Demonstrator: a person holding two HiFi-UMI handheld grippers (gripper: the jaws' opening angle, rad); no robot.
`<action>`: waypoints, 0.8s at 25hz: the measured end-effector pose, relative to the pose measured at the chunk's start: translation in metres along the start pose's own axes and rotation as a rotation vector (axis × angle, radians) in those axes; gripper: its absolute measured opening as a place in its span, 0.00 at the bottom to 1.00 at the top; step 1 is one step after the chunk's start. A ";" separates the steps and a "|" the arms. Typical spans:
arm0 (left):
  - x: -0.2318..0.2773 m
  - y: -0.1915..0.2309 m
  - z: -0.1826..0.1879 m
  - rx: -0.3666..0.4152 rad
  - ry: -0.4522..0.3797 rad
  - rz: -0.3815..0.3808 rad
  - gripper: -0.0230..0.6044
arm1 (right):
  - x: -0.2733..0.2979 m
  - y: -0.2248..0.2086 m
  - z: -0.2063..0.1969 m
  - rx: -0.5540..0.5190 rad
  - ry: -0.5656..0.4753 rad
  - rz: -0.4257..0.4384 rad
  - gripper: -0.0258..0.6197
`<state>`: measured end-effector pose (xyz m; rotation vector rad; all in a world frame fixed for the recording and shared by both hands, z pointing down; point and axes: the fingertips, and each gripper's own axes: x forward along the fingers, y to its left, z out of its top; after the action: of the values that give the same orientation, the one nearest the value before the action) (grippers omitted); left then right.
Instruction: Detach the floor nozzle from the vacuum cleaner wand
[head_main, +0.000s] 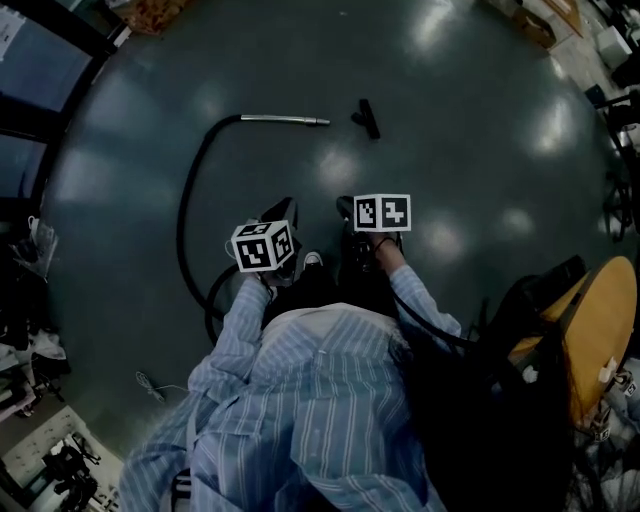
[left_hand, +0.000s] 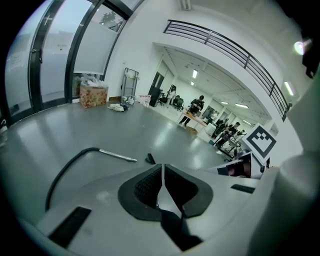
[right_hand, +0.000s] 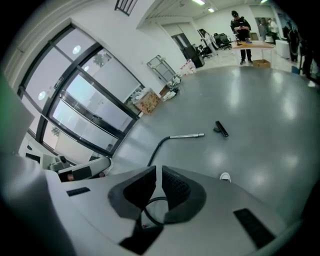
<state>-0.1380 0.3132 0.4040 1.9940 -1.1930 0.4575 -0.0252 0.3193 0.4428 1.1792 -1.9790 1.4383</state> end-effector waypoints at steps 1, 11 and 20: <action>-0.007 0.006 -0.007 -0.001 0.003 -0.005 0.07 | 0.002 0.006 -0.012 0.004 0.000 -0.004 0.10; -0.033 -0.002 -0.064 0.029 0.063 -0.083 0.07 | -0.022 0.017 -0.083 0.050 -0.023 -0.060 0.09; -0.034 -0.057 -0.066 0.038 -0.002 -0.094 0.07 | -0.077 -0.017 -0.089 0.023 -0.081 -0.067 0.09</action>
<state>-0.1011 0.3995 0.4012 2.0733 -1.0942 0.4340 0.0188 0.4284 0.4289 1.3205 -1.9613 1.4040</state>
